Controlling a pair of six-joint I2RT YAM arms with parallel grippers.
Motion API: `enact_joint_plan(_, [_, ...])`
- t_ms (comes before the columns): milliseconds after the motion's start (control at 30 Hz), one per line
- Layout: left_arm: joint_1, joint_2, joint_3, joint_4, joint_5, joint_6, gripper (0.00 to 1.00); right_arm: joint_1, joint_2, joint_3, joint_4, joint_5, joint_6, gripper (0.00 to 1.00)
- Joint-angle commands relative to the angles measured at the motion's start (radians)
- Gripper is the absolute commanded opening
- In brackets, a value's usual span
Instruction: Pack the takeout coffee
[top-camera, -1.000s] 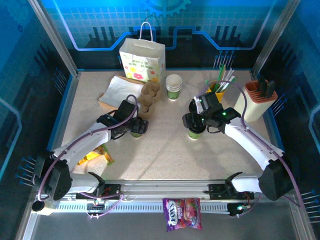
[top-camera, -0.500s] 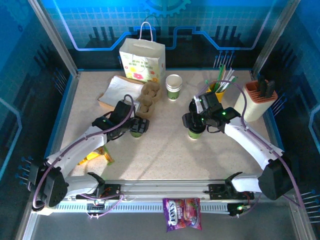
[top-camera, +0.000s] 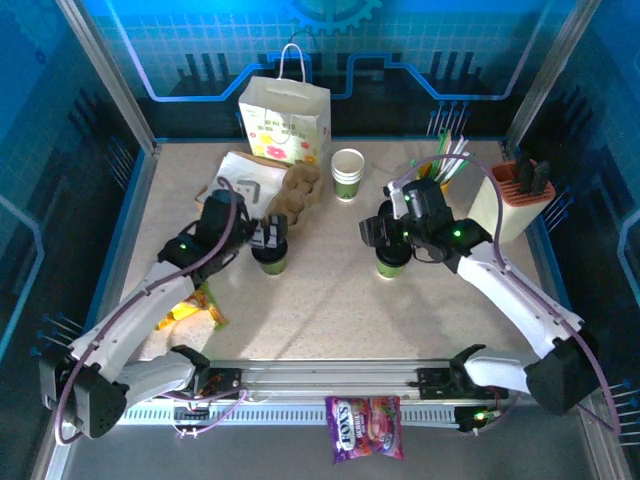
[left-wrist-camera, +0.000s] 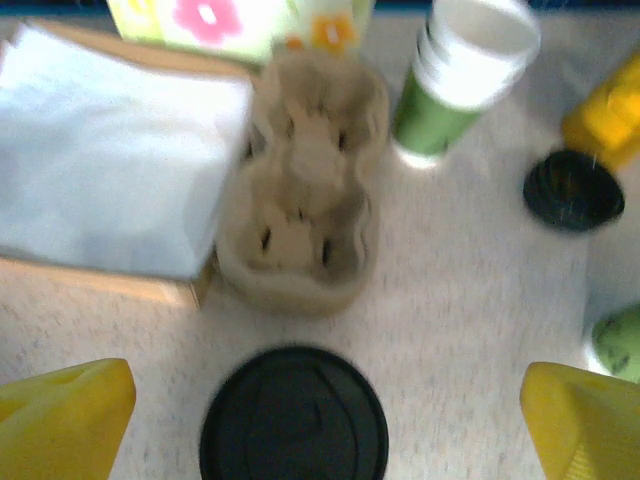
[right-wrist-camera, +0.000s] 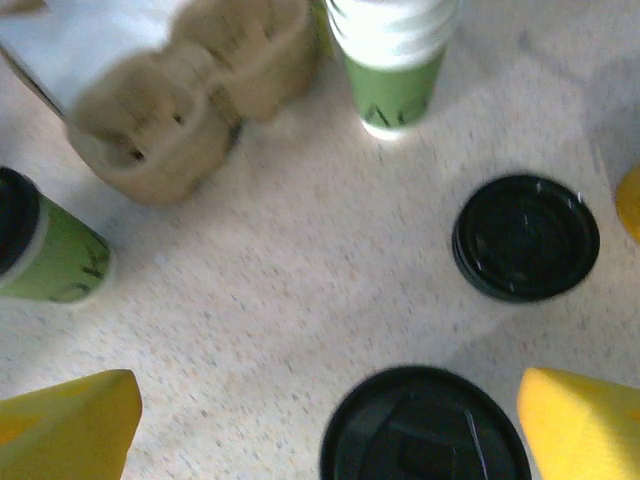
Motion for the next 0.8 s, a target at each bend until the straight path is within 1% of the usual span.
enact_joint_plan(0, [0.081,0.049,0.107,0.113,0.081,-0.112,1.00,0.014,-0.005,-0.012,0.108,-0.038,-0.005,0.97])
enact_joint_plan(100, [0.154,0.168,0.233,0.119,0.164,-0.155,0.99,0.016,0.027,0.000,0.104,-0.026,-0.019,0.97])
enact_joint_plan(200, [0.203,0.293,0.366,0.106,0.215,-0.157,0.97,0.015,0.041,0.006,0.095,-0.016,-0.032,0.97])
enact_joint_plan(433, [0.296,0.524,0.563,0.152,0.352,-0.157,0.82,0.014,0.019,-0.010,0.076,0.018,-0.042,0.97])
enact_joint_plan(533, [0.309,0.614,0.649,0.153,0.401,-0.137,0.79,0.016,0.013,-0.019,0.071,0.024,-0.032,0.97])
enact_joint_plan(667, [0.312,0.712,0.740,0.144,0.432,-0.090,0.75,0.019,0.014,-0.015,0.047,0.037,-0.014,0.97])
enact_joint_plan(767, [0.319,0.786,0.821,0.096,0.447,-0.062,0.68,0.027,0.010,-0.016,0.041,0.054,-0.005,0.97])
